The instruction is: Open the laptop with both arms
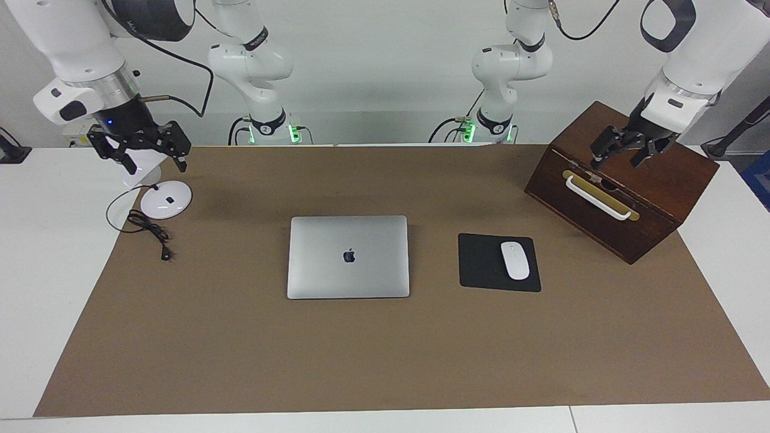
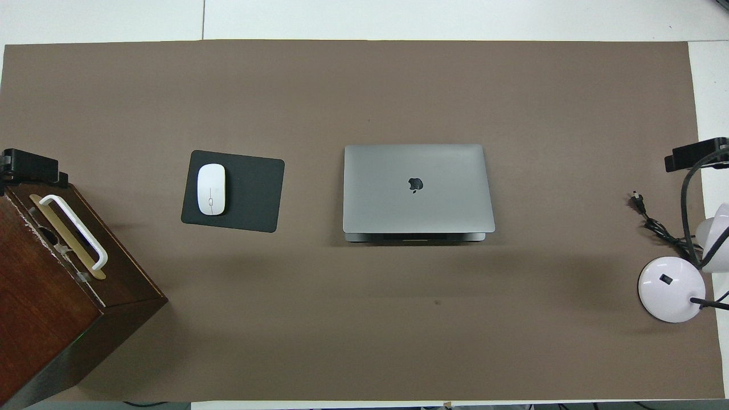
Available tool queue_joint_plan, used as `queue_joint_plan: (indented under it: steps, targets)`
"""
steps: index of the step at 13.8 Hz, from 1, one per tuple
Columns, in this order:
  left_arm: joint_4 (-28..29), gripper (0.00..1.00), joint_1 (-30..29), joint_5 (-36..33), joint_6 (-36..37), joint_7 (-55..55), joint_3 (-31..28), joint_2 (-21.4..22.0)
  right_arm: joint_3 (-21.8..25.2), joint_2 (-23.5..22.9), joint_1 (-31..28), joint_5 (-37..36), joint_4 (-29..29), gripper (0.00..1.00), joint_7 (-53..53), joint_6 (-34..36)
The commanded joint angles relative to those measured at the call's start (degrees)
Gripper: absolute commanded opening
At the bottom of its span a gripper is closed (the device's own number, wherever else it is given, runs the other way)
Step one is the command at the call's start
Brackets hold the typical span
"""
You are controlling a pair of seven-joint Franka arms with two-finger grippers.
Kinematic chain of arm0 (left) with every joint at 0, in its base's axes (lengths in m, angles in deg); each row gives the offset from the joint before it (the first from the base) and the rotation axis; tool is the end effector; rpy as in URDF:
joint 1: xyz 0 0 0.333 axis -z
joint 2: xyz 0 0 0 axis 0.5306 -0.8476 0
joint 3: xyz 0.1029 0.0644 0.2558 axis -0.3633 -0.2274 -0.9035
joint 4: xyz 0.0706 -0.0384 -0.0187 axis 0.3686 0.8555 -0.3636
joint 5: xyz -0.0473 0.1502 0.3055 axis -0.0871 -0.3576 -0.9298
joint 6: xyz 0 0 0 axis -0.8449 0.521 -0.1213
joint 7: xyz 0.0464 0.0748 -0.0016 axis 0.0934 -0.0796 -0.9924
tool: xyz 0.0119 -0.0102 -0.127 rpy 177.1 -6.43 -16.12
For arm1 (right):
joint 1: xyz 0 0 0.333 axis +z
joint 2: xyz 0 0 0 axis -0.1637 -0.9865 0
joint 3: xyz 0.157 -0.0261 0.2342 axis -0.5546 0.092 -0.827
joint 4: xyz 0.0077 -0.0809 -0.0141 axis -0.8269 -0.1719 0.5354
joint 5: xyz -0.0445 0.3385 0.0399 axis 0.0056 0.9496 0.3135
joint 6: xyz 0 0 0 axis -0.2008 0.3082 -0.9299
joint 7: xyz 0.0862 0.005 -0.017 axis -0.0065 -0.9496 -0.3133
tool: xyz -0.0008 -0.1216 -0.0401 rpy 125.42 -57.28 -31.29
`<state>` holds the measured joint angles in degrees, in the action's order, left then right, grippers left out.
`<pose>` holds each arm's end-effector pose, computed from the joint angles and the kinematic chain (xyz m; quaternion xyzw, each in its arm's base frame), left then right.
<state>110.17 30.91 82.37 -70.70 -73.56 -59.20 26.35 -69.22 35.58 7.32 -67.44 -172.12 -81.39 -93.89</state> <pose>0.4981 0.0142 0.5609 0.9996 0.0118 -0.0120 0.0237 0.5031 -0.0455 0.5725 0.9995 0.0191 0.0261 0.0029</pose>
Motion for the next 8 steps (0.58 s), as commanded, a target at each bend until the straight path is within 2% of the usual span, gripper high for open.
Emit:
queue_joint_plan:
  steps: [1, 8]
  targets:
    - [-0.07, 1.00, -0.19, -0.45, 0.56, -0.73, 0.03, 0.53, -0.56, 1.08, -0.97, 0.34, -1.58, 1.00, -0.95, -1.35]
    - [0.98, 1.00, -0.36, -0.37, -1.46, -1.08, -0.06, 1.23, -0.56, 1.17, -0.97, 0.43, -1.93, 1.00, -0.95, -1.44]
